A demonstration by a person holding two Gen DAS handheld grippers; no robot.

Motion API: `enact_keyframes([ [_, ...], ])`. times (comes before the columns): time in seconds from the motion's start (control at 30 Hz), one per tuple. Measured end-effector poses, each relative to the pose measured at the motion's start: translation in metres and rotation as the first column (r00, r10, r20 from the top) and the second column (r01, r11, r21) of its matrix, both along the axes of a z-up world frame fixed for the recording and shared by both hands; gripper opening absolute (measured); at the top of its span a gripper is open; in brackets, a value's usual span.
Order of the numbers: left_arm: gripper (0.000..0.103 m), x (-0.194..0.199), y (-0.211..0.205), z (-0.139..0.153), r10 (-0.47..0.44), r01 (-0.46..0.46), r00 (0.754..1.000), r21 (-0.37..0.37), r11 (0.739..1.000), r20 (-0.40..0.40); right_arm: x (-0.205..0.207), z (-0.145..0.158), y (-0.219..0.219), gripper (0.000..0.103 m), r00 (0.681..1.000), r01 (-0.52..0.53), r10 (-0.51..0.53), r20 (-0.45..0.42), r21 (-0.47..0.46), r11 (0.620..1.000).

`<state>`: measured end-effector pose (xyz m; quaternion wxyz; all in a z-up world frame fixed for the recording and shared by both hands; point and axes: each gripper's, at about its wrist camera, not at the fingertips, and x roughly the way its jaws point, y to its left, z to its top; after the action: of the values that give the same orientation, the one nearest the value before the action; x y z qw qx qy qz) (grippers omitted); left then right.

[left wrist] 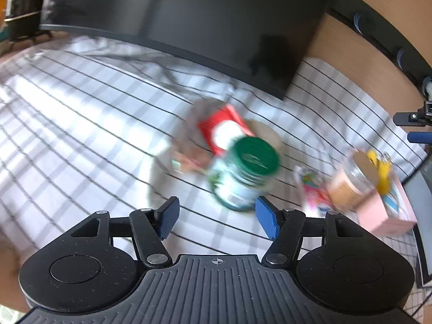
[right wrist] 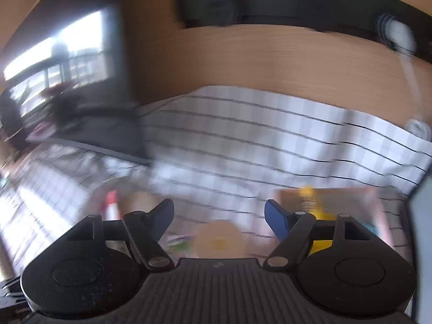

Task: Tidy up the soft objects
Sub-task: 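Move both tools back toward the red sachet and pink ribbon bow, then grasp the pink ribbon bow with the left tool while the right tool grasps the red sachet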

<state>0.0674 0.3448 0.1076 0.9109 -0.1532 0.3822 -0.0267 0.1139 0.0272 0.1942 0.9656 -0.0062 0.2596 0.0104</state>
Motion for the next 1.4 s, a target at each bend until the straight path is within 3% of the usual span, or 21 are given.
enact_keyframes([
  [0.17, 0.067, 0.008, 0.054, 0.016, 0.007, -0.009, 0.999, 0.036, 0.999, 0.051, 0.011, 0.021, 0.085, 0.077, 0.991, -0.131, 0.13, -0.021, -0.089, 0.987],
  [0.23, 0.067, 0.017, 0.067, 0.022, -0.077, 0.071, 0.993, 0.069, 0.995, 0.091, 0.017, 0.037, 0.116, 0.077, 0.98, -0.196, 0.188, -0.072, -0.118, 0.974],
  [0.3, 0.067, 0.027, 0.07, 0.027, -0.199, 0.181, 0.971, 0.138, 0.974, 0.13, 0.02, 0.055, 0.142, 0.077, 0.963, -0.262, 0.248, -0.102, -0.153, 0.953],
  [0.37, 0.067, 0.037, 0.063, 0.029, -0.327, 0.293, 0.935, 0.218, 0.931, 0.141, 0.016, 0.073, 0.16, 0.077, 0.945, -0.325, 0.312, -0.101, -0.166, 0.931],
  [0.47, 0.067, 0.055, 0.045, 0.021, -0.512, 0.462, 0.855, 0.324, 0.826, 0.086, 0.013, 0.09, 0.175, 0.077, 0.926, -0.378, 0.368, -0.09, -0.186, 0.907],
  [0.57, 0.065, 0.073, 0.019, 0.002, -0.586, 0.537, 0.81, 0.435, 0.722, -0.028, 0.01, 0.087, 0.173, 0.077, 0.907, -0.421, 0.415, -0.076, -0.21, 0.882],
  [0.63, 0.059, 0.083, 0.004, -0.012, -0.616, 0.577, 0.783, 0.478, 0.662, -0.092, 0.018, 0.074, 0.168, 0.077, 0.9, -0.436, 0.425, -0.1, -0.246, 0.866],
  [0.73, 0.056, 0.097, -0.012, -0.025, -0.652, 0.624, 0.745, 0.493, 0.607, -0.141, 0.032, 0.053, 0.157, 0.077, 0.9, -0.435, 0.413, -0.137, -0.319, 0.842],
  [0.83, 0.056, 0.109, -0.019, -0.035, -0.673, 0.647, 0.718, 0.525, 0.552, -0.178, 0.054, 0.04, 0.138, 0.077, 0.895, -0.444, 0.404, -0.187, -0.321, 0.836],
  [0.97, 0.054, 0.133, -0.018, -0.05, -0.675, 0.679, 0.702, 0.501, 0.537, -0.228, 0.08, 0.021, 0.104, 0.077, 0.904, -0.415, 0.362, -0.227, -0.263, 0.871],
  [1.1, 0.043, 0.14, -0.019, -0.06, -0.718, 0.737, 0.643, 0.469, 0.487, -0.265, 0.099, 0.0, 0.074, 0.077, 0.901, -0.394, 0.333, -0.278, -0.2, 0.897],
  [1.17, 0.03, 0.142, -0.021, -0.063, -0.728, 0.752, 0.63, 0.447, 0.484, -0.271, 0.109, -0.009, 0.07, 0.077, 0.899, -0.382, 0.319, -0.301, -0.179, 0.907],
  [1.27, 0.028, 0.149, -0.018, -0.062, -0.705, 0.75, 0.651, 0.384, 0.539, -0.281, 0.119, -0.019, 0.066, 0.076, 0.893, -0.374, 0.313, -0.324, -0.148, 0.916],
  [1.33, 0.027, 0.154, -0.012, -0.062, -0.668, 0.727, 0.685, 0.329, 0.603, -0.29, 0.123, -0.025, 0.071, 0.076, 0.891, -0.375, 0.313, -0.329, -0.142, 0.916],
  [1.4, 0.027, 0.155, -0.004, -0.062, -0.617, 0.679, 0.733, 0.267, 0.684, -0.286, 0.126, -0.027, 0.074, 0.072, 0.887, -0.38, 0.318, -0.334, -0.14, 0.914],
])
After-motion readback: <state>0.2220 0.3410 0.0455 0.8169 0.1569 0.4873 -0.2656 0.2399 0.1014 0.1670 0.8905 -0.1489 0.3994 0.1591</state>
